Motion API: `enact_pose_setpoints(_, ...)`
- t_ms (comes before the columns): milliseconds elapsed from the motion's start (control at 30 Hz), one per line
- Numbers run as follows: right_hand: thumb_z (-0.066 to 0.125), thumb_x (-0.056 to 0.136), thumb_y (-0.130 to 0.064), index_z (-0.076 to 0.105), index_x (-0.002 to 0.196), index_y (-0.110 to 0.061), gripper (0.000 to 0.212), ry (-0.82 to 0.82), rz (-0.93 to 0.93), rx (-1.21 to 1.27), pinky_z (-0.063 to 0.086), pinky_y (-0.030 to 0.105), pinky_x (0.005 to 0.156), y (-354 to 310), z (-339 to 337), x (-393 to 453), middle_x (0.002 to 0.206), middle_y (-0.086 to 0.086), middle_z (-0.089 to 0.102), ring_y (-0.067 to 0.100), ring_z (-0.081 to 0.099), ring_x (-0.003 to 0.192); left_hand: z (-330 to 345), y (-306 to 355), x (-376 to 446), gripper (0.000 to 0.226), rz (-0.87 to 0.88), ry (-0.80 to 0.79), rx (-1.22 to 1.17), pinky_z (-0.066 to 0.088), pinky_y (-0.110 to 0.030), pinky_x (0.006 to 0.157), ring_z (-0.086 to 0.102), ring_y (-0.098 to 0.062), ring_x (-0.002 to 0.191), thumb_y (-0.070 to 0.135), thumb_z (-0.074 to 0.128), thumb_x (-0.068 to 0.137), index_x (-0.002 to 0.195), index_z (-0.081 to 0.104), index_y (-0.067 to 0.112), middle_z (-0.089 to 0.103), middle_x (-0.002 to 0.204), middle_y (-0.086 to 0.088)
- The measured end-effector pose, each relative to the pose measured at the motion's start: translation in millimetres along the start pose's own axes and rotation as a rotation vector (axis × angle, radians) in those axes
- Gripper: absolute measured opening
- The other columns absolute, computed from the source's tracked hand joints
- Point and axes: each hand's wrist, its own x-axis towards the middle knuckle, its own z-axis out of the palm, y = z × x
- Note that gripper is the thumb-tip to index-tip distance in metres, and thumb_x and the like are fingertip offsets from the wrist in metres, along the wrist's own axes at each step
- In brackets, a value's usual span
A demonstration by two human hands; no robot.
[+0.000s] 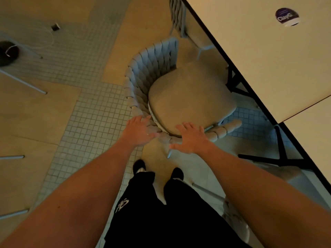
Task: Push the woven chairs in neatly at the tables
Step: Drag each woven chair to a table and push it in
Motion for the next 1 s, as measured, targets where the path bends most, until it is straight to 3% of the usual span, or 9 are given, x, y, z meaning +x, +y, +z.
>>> enact_pose_setpoints(233,0.051,0.086,-0.08,0.021,0.161,-0.026,0.097,-0.038,0.033,0.079,0.01,0.064,0.121,-22,0,31,0.169,0.009,0.014,0.034,0.01,0.155,-10,-42,43,0.1,0.078,-0.064,0.107,0.021,-0.053,0.119,0.026,-0.033,0.146,0.082,0.051,0.078,0.154,0.031,0.021,0.035,0.155,-0.013)
enact_pose_setpoints(467,0.05,0.086,-0.08,0.021,0.16,-0.025,0.097,-0.066,0.142,0.186,0.012,0.064,0.121,-55,3,61,0.167,0.01,0.018,0.035,0.013,0.154,-39,-69,88,0.107,0.219,-0.232,0.289,-0.003,-0.061,0.119,0.008,-0.03,0.152,0.086,0.049,0.076,0.159,0.015,0.028,0.021,0.163,-0.008)
enact_pose_setpoints(633,0.048,0.088,-0.079,0.021,0.16,-0.025,0.094,-0.054,0.26,0.294,0.014,0.061,0.121,-74,5,79,0.168,0.009,0.017,0.034,0.014,0.153,-49,-81,129,0.107,0.383,-0.328,0.386,0.004,-0.062,0.12,0.015,-0.029,0.15,0.089,0.046,0.074,0.158,0.02,0.029,0.026,0.161,-0.004)
enact_pose_setpoints(733,0.046,0.089,-0.08,0.02,0.161,-0.025,0.094,-0.044,0.333,0.356,0.017,0.059,0.12,-84,10,88,0.167,0.008,0.019,0.033,0.017,0.152,-51,-88,149,0.111,0.475,-0.373,0.477,0.001,-0.064,0.118,0.019,-0.027,0.149,0.093,0.037,0.069,0.157,0.021,0.028,0.03,0.159,-0.005)
enact_pose_setpoints(833,0.047,0.087,-0.081,0.022,0.16,-0.025,0.096,-0.04,0.392,0.429,0.02,0.058,0.119,-93,16,97,0.165,0.007,0.025,0.034,0.022,0.15,-55,-94,162,0.107,0.569,-0.413,0.566,-0.003,-0.067,0.117,0.024,-0.026,0.147,0.092,0.04,0.072,0.156,0.025,0.028,0.034,0.157,-0.004)
enact_pose_setpoints(1000,0.047,0.087,-0.082,0.026,0.16,-0.025,0.095,-0.097,0.487,0.519,0.025,0.054,0.118,-104,22,103,0.161,0.009,0.036,0.033,0.03,0.148,-60,-96,172,0.093,0.661,-0.422,0.697,0.002,-0.062,0.119,0.04,-0.021,0.139,0.09,0.044,0.073,0.142,0.049,0.029,0.049,0.146,0.005)
